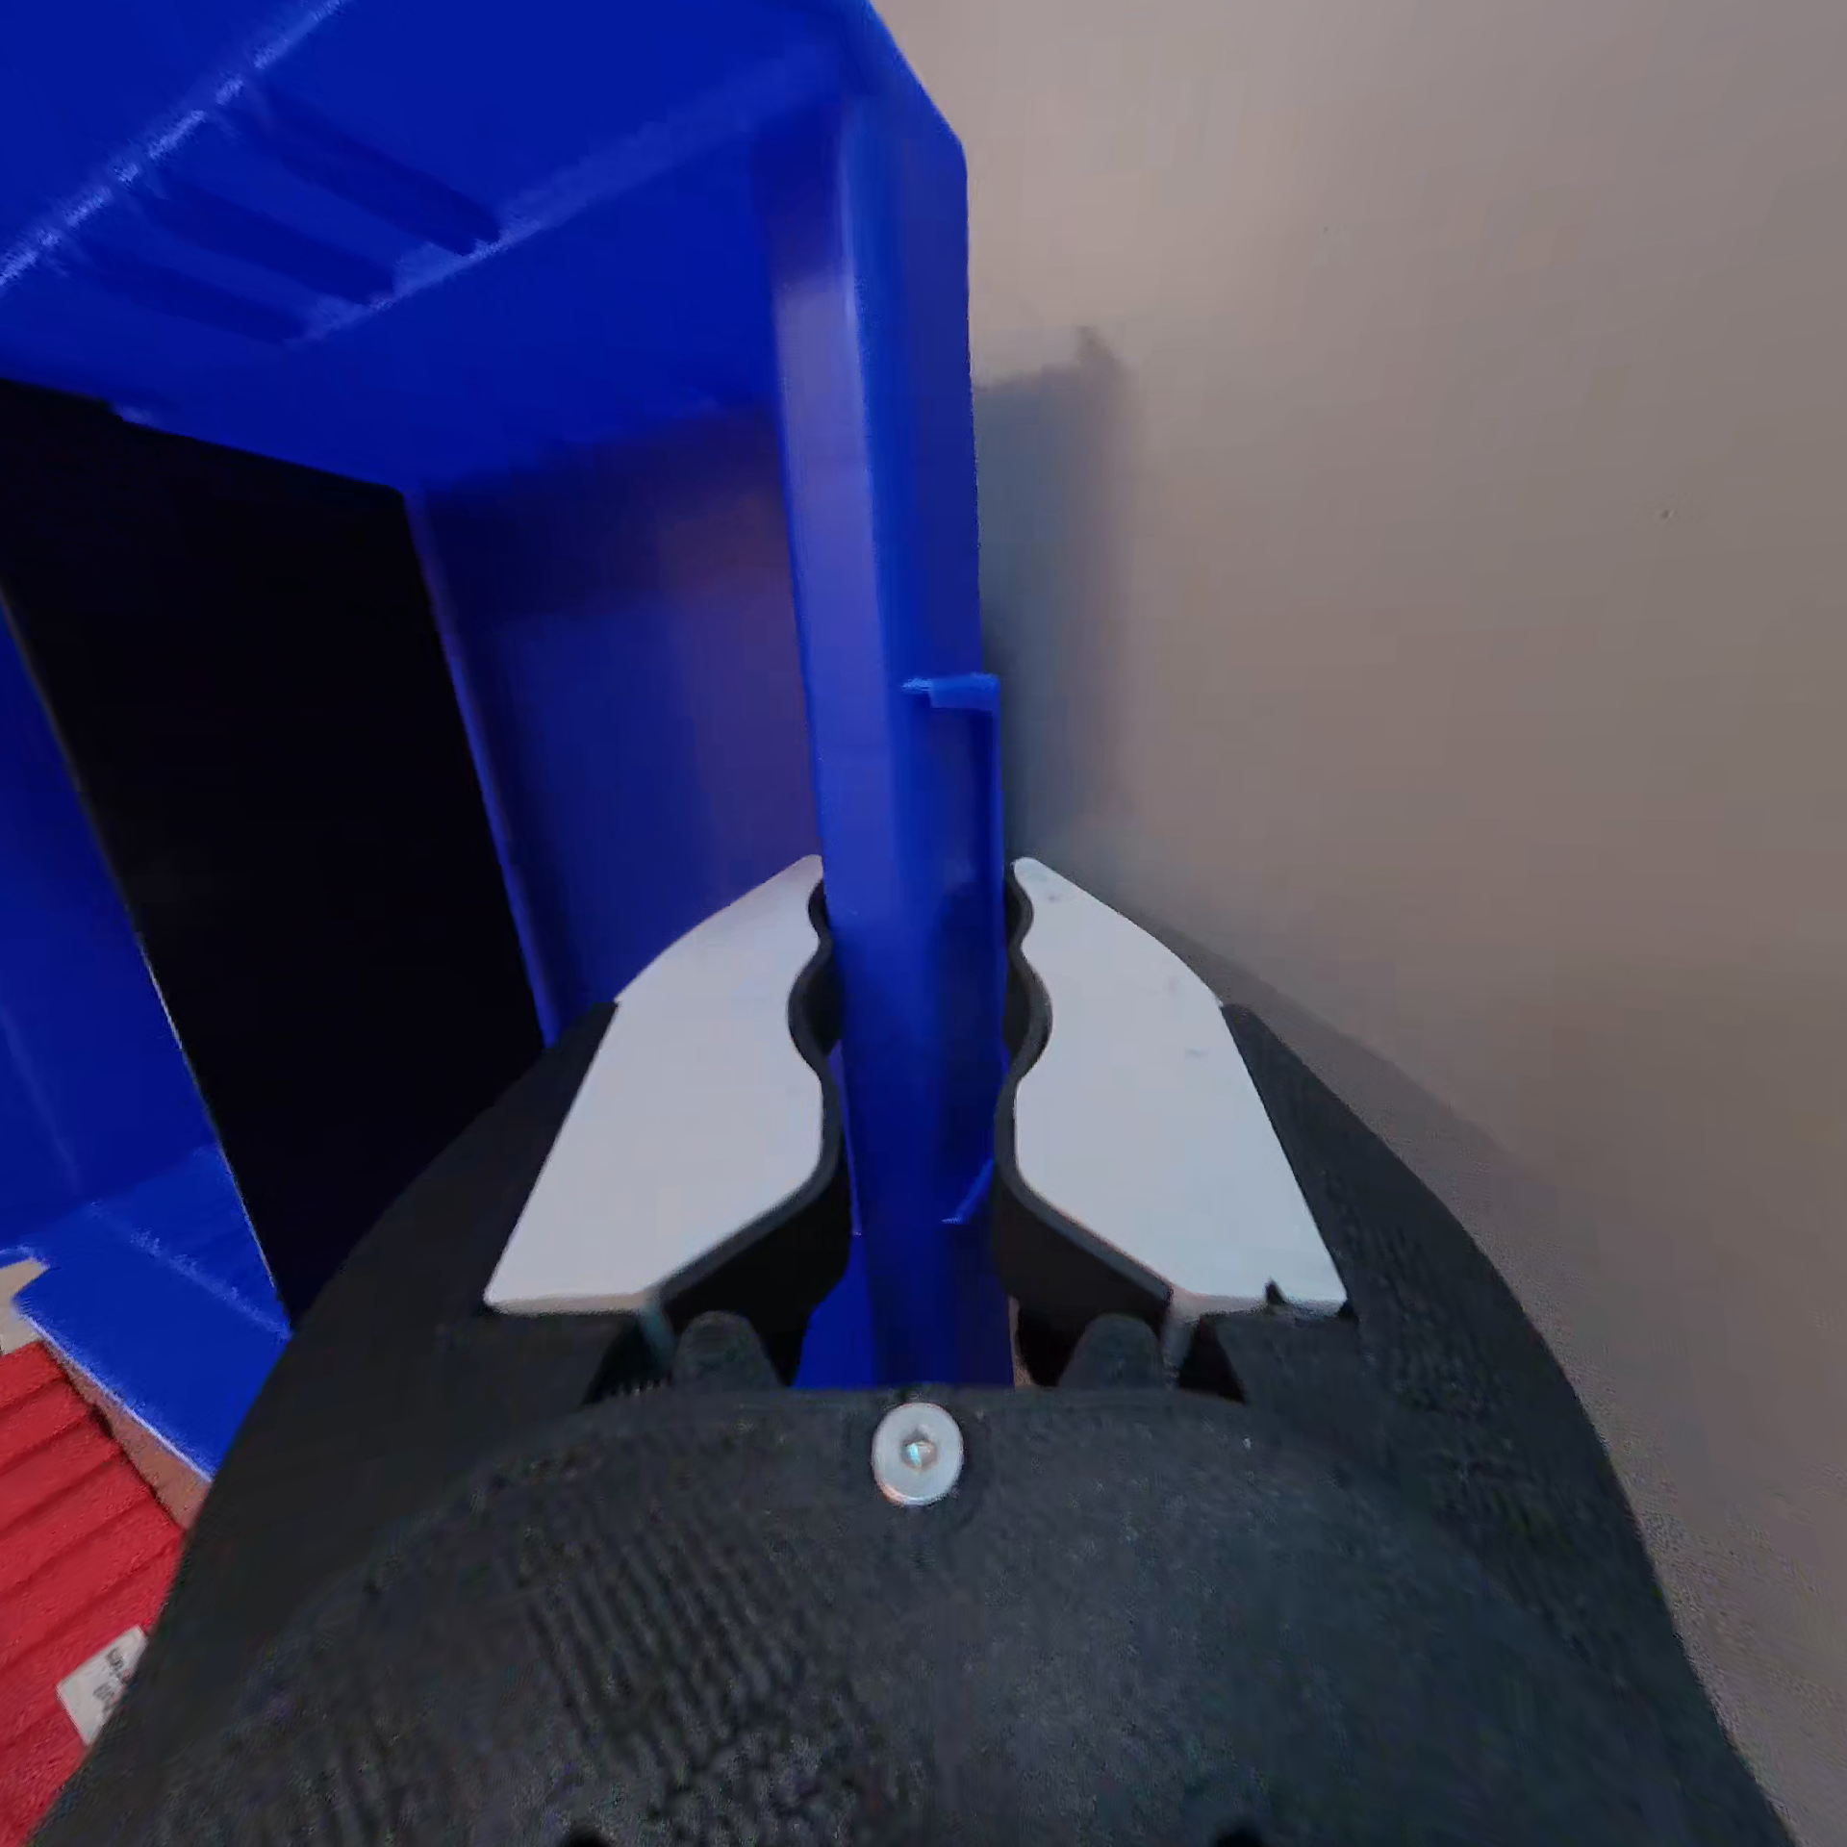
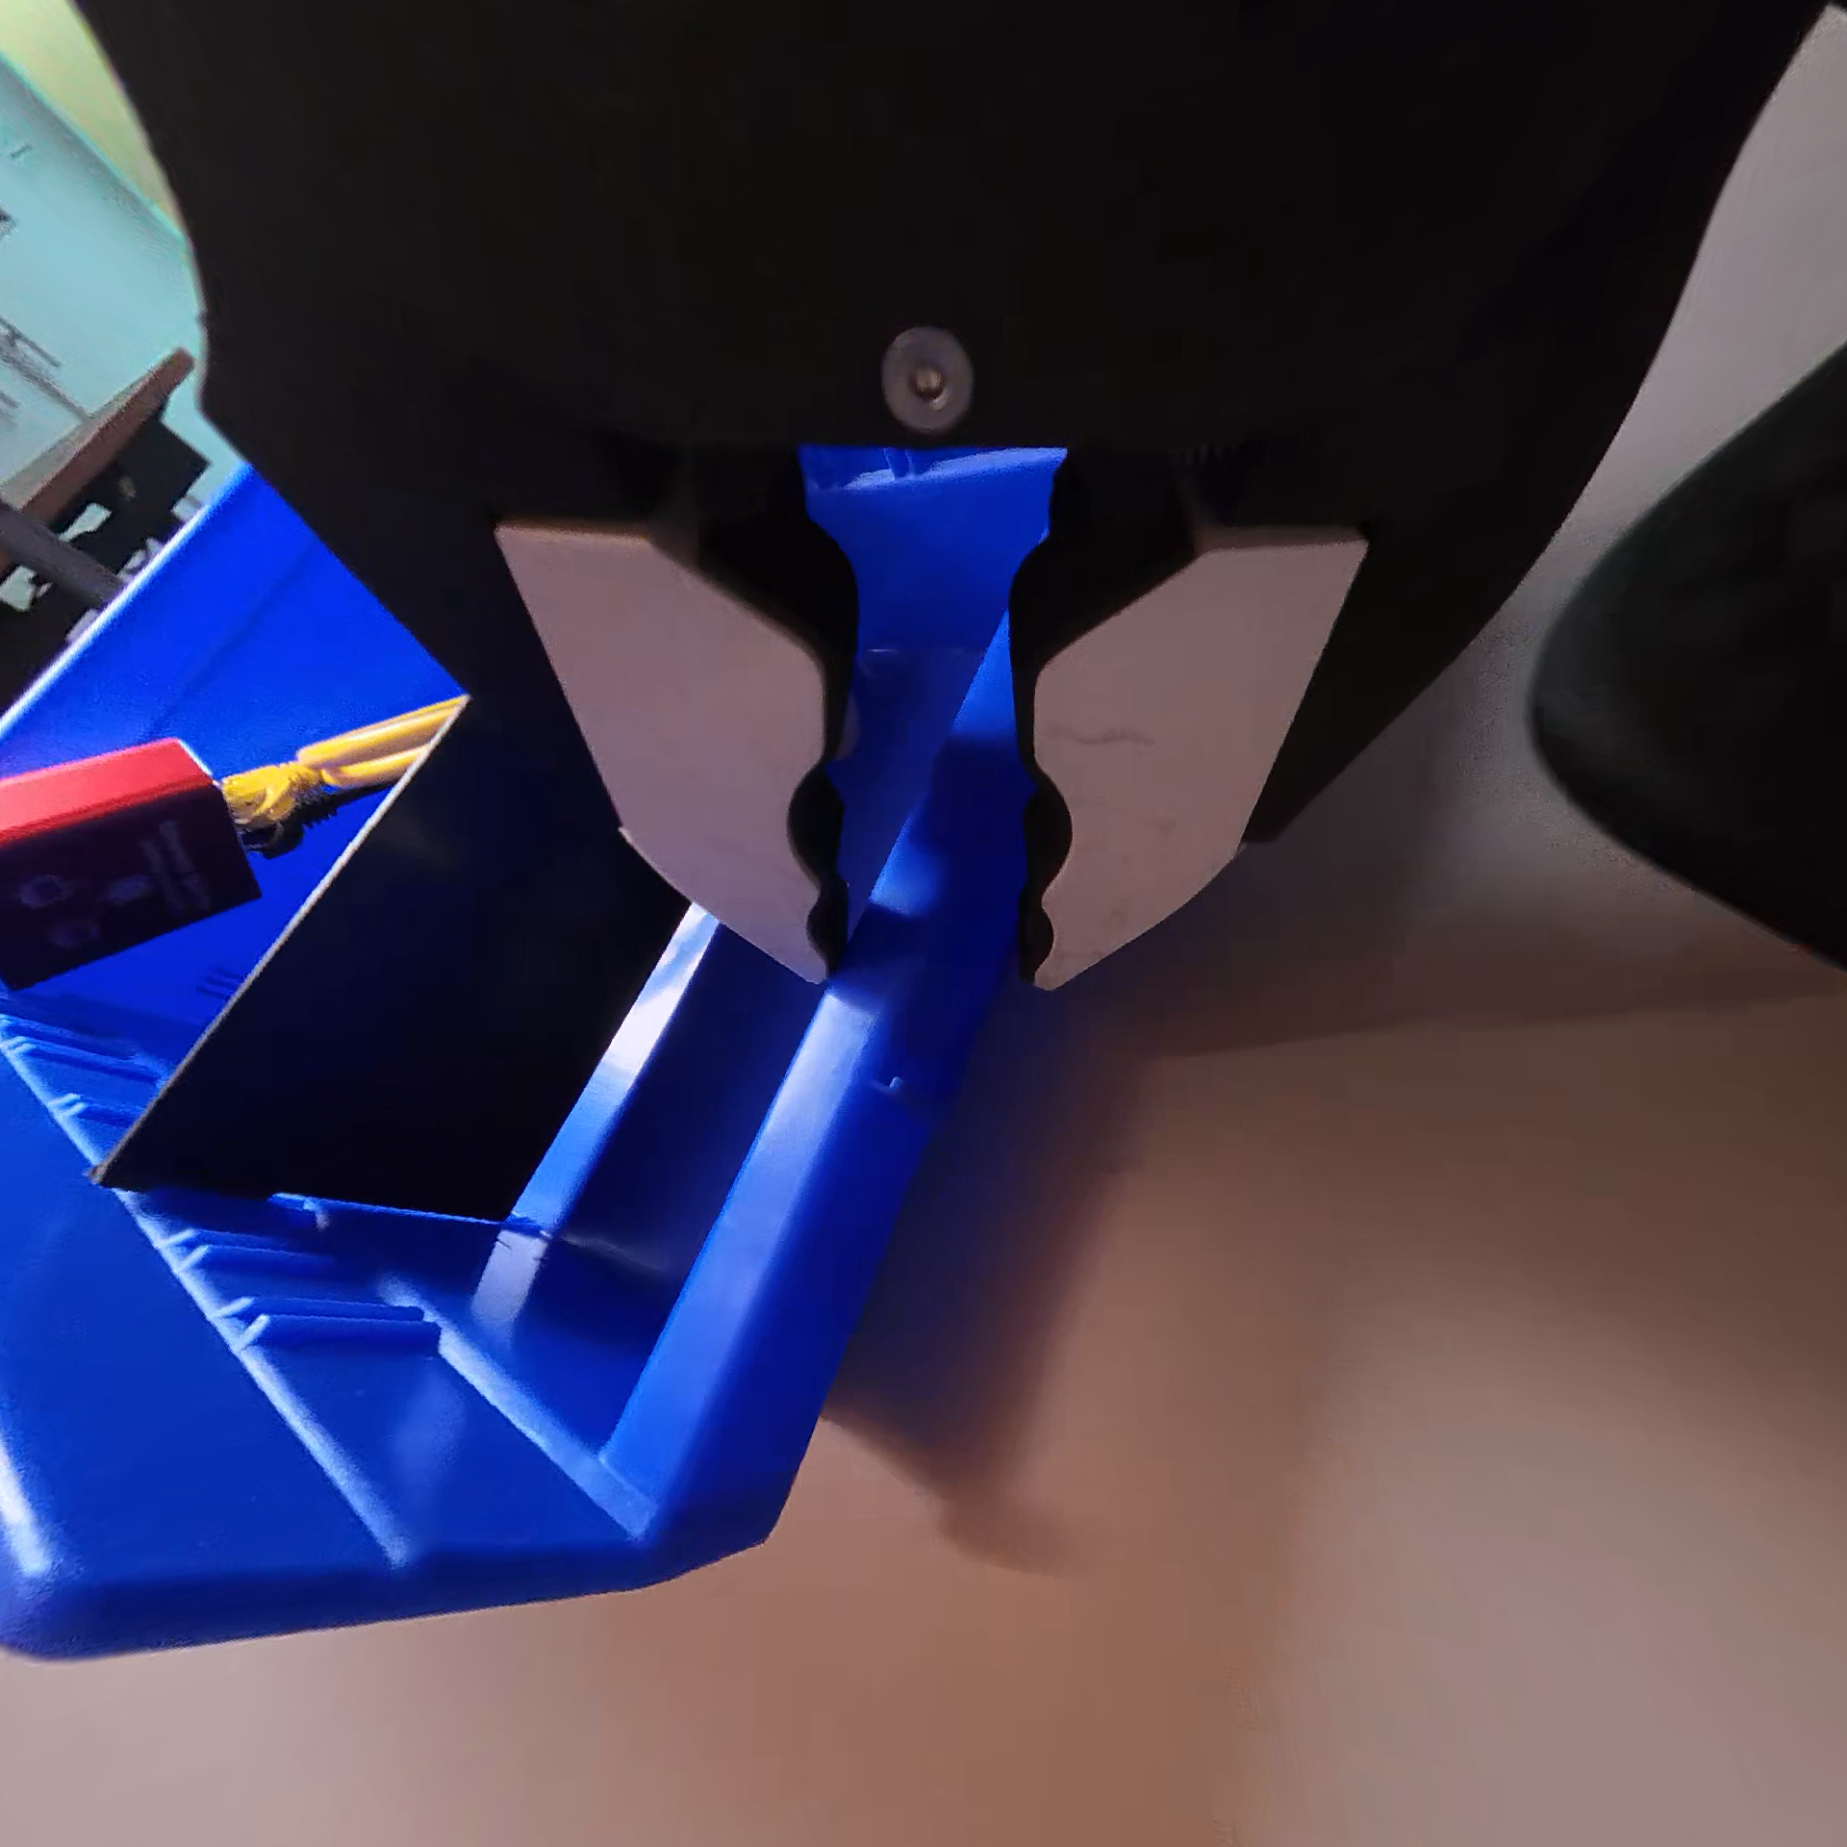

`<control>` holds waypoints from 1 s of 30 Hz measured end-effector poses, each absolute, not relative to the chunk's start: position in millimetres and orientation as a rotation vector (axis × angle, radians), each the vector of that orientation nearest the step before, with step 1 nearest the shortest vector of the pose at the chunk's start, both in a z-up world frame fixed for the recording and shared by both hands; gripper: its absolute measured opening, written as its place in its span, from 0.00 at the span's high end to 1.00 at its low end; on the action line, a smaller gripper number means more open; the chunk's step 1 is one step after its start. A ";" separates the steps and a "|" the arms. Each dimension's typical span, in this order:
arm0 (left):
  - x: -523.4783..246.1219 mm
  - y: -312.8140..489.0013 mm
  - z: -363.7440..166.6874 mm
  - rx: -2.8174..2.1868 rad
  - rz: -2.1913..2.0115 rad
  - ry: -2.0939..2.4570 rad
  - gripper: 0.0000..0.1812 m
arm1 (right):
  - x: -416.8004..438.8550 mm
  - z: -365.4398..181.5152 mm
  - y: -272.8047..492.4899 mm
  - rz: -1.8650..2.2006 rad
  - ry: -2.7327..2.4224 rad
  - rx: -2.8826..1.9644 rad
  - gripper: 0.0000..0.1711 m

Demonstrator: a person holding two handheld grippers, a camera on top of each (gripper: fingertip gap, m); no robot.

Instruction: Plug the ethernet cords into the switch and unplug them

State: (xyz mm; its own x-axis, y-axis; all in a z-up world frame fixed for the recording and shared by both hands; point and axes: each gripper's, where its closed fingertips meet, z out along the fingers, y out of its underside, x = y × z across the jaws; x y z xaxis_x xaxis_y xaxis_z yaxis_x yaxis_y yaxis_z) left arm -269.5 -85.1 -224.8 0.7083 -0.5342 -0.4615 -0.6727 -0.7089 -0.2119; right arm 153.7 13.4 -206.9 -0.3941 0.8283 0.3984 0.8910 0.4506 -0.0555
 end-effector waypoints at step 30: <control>72.3 -43.2 -166.1 -1.921 -0.559 0.597 0.60 | 239.3 -162.7 9.2 0.315 -0.767 -1.883 0.67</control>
